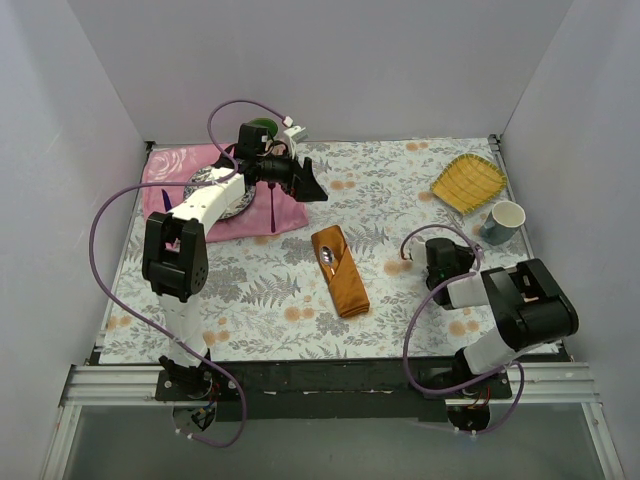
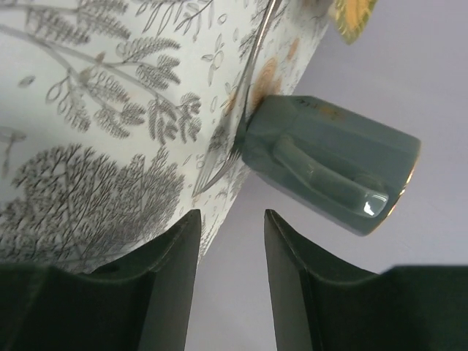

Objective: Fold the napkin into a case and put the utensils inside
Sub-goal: Pick up the fork from the corner of the board.

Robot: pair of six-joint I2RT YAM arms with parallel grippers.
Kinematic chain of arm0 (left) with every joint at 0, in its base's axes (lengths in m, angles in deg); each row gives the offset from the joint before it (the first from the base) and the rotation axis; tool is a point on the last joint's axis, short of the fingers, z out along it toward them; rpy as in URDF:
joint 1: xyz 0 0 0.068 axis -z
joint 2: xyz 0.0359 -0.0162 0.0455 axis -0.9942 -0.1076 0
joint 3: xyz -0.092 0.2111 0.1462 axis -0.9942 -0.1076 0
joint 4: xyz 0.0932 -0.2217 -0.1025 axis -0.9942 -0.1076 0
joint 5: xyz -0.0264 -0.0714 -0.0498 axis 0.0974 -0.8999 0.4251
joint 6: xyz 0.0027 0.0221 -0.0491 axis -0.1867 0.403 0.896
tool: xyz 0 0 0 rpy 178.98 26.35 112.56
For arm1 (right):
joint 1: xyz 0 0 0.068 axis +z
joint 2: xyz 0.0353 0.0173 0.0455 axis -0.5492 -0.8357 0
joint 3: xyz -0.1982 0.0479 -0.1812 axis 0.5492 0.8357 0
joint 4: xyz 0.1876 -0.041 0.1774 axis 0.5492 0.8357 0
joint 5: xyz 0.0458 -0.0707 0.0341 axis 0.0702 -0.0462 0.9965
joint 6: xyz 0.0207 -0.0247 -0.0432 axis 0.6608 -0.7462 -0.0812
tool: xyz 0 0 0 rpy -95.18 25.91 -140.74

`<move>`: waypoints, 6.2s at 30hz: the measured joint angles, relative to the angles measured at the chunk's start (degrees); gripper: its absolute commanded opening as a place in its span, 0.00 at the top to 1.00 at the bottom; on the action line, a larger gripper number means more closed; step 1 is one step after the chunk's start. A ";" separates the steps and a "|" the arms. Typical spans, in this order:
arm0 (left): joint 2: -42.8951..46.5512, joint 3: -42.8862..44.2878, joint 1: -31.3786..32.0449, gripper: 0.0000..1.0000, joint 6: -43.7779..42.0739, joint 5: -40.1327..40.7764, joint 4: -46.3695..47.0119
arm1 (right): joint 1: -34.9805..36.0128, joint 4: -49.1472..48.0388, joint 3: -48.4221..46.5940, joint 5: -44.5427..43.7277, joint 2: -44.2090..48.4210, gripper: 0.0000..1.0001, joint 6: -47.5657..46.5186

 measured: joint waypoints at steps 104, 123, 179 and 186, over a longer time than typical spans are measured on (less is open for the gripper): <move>-6.14 17.42 0.00 0.02 0.90 -0.46 -17.62 | 4.04 -31.50 -4.87 -18.27 -23.61 0.51 13.31; -7.63 19.10 0.00 0.02 0.68 -0.46 -18.34 | 1.60 -35.85 -6.08 -17.20 -26.80 0.57 10.36; -6.19 16.35 -0.31 0.02 0.57 0.63 -14.80 | 7.78 4.26 -17.88 -6.10 -11.93 0.99 28.04; -2.67 14.32 -1.92 0.02 2.54 2.40 -10.29 | 8.09 34.18 -37.29 13.84 -6.60 0.99 45.62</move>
